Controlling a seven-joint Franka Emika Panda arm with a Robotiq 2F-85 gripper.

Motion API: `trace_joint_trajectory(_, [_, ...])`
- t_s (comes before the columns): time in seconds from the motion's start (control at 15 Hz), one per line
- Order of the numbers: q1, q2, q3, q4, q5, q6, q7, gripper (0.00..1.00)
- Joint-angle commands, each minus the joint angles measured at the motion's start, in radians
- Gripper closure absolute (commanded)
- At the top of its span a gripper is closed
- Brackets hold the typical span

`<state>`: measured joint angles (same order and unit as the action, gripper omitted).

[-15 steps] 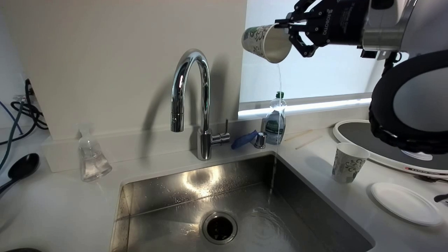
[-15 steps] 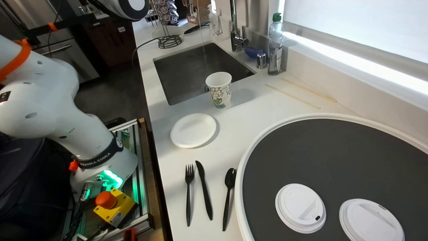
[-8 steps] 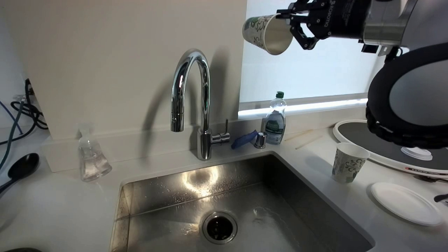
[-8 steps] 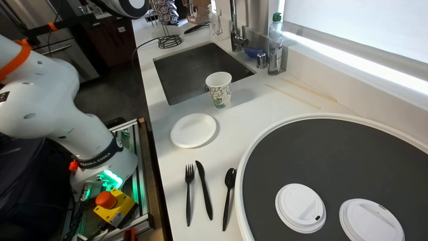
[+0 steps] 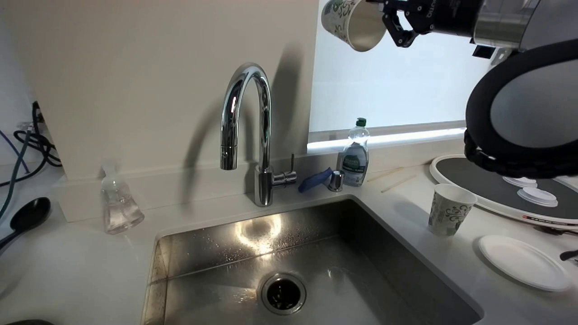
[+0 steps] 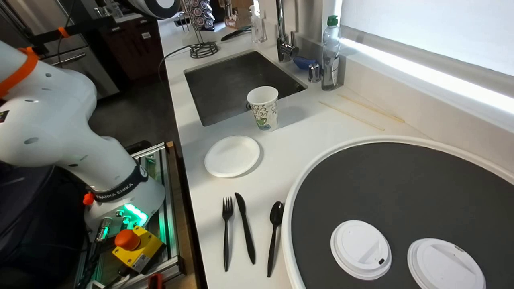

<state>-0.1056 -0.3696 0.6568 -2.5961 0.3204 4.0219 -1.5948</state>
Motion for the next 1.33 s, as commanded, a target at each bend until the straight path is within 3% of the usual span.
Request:
trace_joint_trajectory(0.0, [-0.027,0.023,0.042,0.020,0.052,0.050,-0.046,0.99])
trace_joint_trajectory(0.4, [-0.011,0.018,0.037,0.012,0.101,-0.023,0.000,0.99])
trace_joint_trajectory(0.73, [0.008,0.000,0.007,0.027,0.159,-0.153,0.084,0.99])
trace_joint_trajectory(1.27, [-0.049,-0.117,-0.032,0.067,0.264,-0.657,0.075,0.99])
